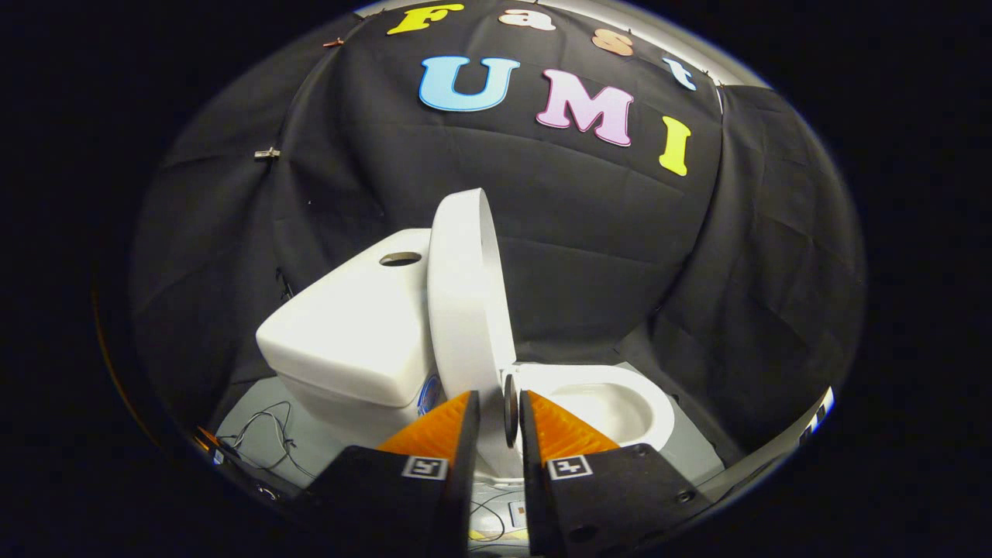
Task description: Open the toilet lid.
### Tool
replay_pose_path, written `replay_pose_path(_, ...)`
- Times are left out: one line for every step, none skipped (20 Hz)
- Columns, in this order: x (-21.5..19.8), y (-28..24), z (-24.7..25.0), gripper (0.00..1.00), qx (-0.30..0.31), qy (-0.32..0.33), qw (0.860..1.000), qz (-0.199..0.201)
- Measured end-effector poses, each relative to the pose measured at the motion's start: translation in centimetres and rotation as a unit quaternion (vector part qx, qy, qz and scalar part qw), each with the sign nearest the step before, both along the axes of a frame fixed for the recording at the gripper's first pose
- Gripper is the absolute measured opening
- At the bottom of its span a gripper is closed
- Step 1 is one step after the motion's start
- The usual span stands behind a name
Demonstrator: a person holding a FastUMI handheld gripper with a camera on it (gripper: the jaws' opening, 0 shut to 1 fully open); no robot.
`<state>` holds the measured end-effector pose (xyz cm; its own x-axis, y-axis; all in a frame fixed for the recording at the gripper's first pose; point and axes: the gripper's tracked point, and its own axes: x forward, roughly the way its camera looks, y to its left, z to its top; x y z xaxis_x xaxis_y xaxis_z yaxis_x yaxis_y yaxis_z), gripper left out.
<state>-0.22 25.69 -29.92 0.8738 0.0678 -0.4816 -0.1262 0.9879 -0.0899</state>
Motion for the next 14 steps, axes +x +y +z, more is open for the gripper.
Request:
replay_pose_path(-0.3, 0.2, -0.1, 0.62, -0.003, -0.001, 1.000, 0.003)
replay_pose_path(0.3, 0.2, -0.1, 0.81, -0.009, -0.005, 1.000, 0.004)
replay_pose_path(-0.6, 0.1, 0.5, 1.00, -0.005, -0.014, 1.000, 0.006)
replay_pose_path(-0.6, 0.2, 1.1, 0.99, -0.002, -0.021, 1.000, 0.005)
replay_pose_path(-0.7, 0.2, 1.7, 0.99, 0.003, -0.028, 1.000, 0.007)
replay_pose_path(-0.8, 0.3, 2.4, 0.99, 0.006, -0.036, 0.999, 0.010)
replay_pose_path(-0.8, 0.3, 3.2, 0.99, 0.007, -0.044, 0.999, 0.014)
replay_pose_path(-0.9, 0.3, 4.1, 0.99, 0.011, -0.052, 0.998, 0.017)
replay_pose_path(-0.9, 0.2, 5.1, 0.99, 0.017, -0.060, 0.998, 0.020)
replay_pose_path(-1.1, 0.2, 6.2, 0.99, 0.021, -0.068, 0.997, 0.023)
replay_pose_path(-1.0, 0.1, 7.3, 0.99, 0.027, -0.074, 0.997, 0.026)
replay_pose_path(-1.0, -0.1, 8.4, 0.99, 0.035, -0.081, 0.996, 0.027)
replay_pose_path(-0.9, -0.1, 9.5, 0.99, 0.040, -0.088, 0.995, 0.029)
replay_pose_path(-0.9, -0.2, 10.6, 0.99, 0.044, -0.095, 0.994, 0.031)
